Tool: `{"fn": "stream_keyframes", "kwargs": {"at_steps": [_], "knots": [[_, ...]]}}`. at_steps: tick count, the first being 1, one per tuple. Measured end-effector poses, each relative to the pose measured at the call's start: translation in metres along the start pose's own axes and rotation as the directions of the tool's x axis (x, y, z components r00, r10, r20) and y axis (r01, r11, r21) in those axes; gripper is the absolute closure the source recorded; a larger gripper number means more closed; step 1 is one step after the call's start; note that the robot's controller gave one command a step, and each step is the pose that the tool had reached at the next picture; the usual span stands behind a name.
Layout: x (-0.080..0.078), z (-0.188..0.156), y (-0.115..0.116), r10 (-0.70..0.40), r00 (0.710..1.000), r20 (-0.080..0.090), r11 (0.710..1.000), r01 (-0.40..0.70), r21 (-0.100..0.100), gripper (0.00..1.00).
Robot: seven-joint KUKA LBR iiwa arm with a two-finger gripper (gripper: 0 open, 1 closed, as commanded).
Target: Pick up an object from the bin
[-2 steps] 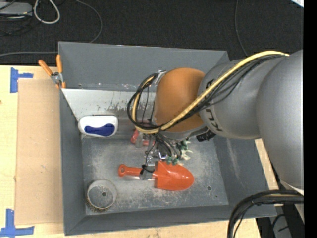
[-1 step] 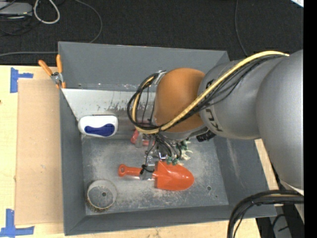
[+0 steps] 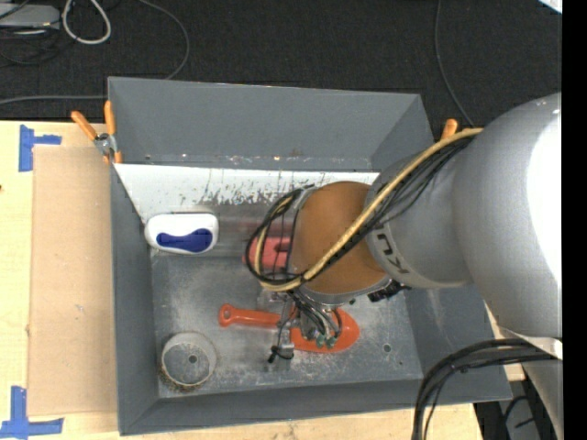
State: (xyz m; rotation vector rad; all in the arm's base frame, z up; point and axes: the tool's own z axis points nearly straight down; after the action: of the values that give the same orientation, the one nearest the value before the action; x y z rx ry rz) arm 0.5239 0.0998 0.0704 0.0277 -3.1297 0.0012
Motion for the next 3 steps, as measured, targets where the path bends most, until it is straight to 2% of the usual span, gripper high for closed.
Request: {"fn": "stream_keyframes", "kwargs": {"at_steps": [1,2,3], "knots": [[0.012,0.002,0.026,-0.003,1.000,0.016,1.000,0.003,-0.004,0.00],[0.023,0.002,-0.043,0.016,1.000,0.005,1.000,-0.016,0.000,1.00],[0.023,0.002,-0.043,0.017,1.000,0.005,1.000,-0.017,0.000,1.00]]}}
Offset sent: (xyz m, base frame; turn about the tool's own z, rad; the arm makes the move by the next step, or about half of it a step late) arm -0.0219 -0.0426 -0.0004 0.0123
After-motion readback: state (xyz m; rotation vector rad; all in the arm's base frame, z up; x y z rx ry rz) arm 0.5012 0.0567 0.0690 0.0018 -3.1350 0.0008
